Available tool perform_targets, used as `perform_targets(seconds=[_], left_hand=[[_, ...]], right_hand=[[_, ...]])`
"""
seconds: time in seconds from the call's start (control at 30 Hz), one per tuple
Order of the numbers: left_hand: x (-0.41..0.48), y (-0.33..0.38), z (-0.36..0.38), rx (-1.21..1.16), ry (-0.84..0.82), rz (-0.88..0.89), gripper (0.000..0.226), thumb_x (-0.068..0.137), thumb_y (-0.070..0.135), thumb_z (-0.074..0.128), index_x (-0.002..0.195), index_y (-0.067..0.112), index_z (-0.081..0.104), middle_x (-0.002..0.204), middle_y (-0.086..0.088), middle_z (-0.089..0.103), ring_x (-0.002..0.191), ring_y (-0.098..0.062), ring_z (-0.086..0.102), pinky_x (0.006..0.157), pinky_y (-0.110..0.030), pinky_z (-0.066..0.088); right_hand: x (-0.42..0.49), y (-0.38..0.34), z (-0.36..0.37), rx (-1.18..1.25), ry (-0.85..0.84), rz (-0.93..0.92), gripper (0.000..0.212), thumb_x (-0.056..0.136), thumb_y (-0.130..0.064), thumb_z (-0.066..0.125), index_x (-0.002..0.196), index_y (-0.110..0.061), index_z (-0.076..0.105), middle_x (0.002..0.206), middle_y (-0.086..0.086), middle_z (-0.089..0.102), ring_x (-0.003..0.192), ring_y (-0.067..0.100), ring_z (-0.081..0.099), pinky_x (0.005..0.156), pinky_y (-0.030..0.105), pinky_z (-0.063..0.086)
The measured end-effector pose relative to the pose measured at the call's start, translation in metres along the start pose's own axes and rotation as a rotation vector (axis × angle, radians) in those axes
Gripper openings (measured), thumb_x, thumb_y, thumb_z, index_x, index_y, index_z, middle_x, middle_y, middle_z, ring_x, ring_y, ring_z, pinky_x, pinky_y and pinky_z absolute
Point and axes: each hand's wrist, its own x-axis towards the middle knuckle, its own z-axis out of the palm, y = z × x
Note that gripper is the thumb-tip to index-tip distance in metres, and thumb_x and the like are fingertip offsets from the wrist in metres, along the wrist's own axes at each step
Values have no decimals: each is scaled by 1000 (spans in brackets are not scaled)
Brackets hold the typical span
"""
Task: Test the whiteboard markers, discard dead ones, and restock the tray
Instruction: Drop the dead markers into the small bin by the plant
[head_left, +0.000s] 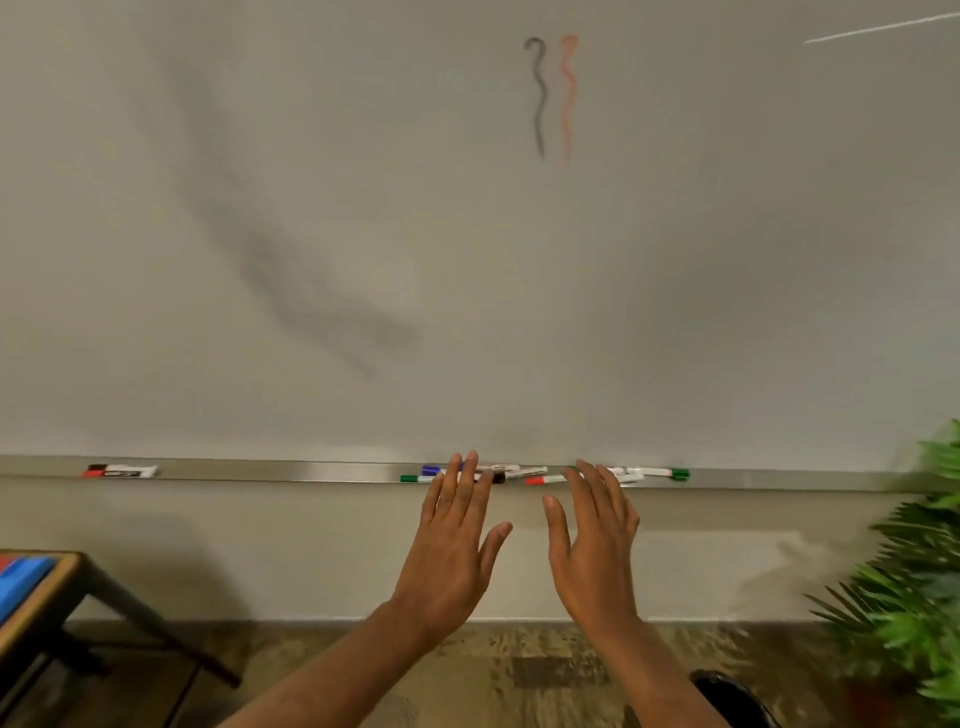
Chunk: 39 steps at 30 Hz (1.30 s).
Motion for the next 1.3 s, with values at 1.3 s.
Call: perform_targets(seconds=[1.3], left_hand=[[44,-233,68,171,-100,-461,62,108,52,18,162,25,3,169,8,-16,156,-14,-14,123,-30,-12]], right_hand=[[109,14,351,-43,-706,-272,33,91,-4,60,120,-18,65,119,1,68,110,21,57,98,34,45]])
